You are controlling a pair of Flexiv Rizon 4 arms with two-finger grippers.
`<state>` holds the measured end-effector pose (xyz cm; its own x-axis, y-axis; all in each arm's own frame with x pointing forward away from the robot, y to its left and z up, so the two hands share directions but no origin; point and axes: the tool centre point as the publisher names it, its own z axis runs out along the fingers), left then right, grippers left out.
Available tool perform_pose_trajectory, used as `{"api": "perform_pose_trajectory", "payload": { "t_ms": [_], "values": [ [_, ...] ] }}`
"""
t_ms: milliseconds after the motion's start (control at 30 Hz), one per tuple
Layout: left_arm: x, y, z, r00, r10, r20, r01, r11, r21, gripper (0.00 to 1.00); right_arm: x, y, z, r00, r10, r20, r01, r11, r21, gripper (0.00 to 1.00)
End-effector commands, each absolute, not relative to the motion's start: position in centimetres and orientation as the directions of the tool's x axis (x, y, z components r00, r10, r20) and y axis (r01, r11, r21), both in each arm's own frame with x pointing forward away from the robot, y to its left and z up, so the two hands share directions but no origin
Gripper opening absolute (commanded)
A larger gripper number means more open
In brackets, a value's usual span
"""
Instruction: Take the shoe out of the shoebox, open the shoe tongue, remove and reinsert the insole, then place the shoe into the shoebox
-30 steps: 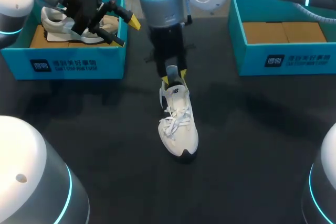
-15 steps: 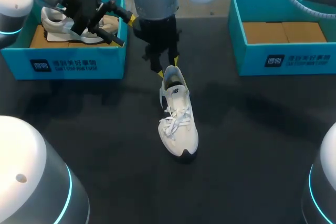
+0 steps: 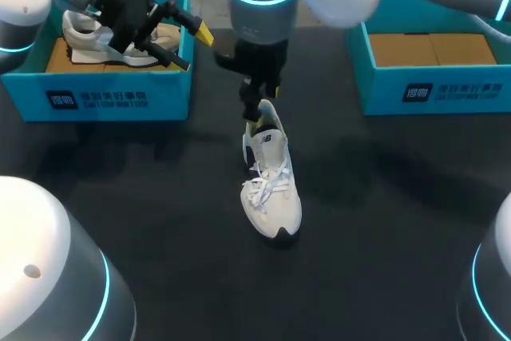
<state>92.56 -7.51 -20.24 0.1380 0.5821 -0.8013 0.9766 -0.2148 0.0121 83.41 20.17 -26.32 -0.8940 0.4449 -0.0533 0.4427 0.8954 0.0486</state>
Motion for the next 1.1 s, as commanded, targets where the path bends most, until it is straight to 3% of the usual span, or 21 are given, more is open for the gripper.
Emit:
{"api": "perform_pose_trajectory", "payload": {
  "t_ms": [33, 433, 1100],
  "values": [
    [92.5, -7.5, -20.2, 0.139, 0.584, -0.8, 0.977, -0.214, 0.013, 1.0, 83.3, 19.8, -26.5, -0.895, 0.444, -0.052, 0.44, 0.895, 0.072, 1.0],
    [92.5, -7.5, -20.2, 0.139, 0.584, -0.8, 0.977, -0.214, 0.013, 1.0, 83.6, 19.7, -26.6, -0.898, 0.437, -0.053, 0.432, 0.898, 0.088, 1.0],
    [92.5, -7.5, -20.2, 0.139, 0.584, -0.8, 0.977, -0.214, 0.013, 1.0, 90.8, 21.5, -30.4, -0.96, 0.177, -0.216, 0.18, 0.984, 0.006, 1.0]
  ]
}}
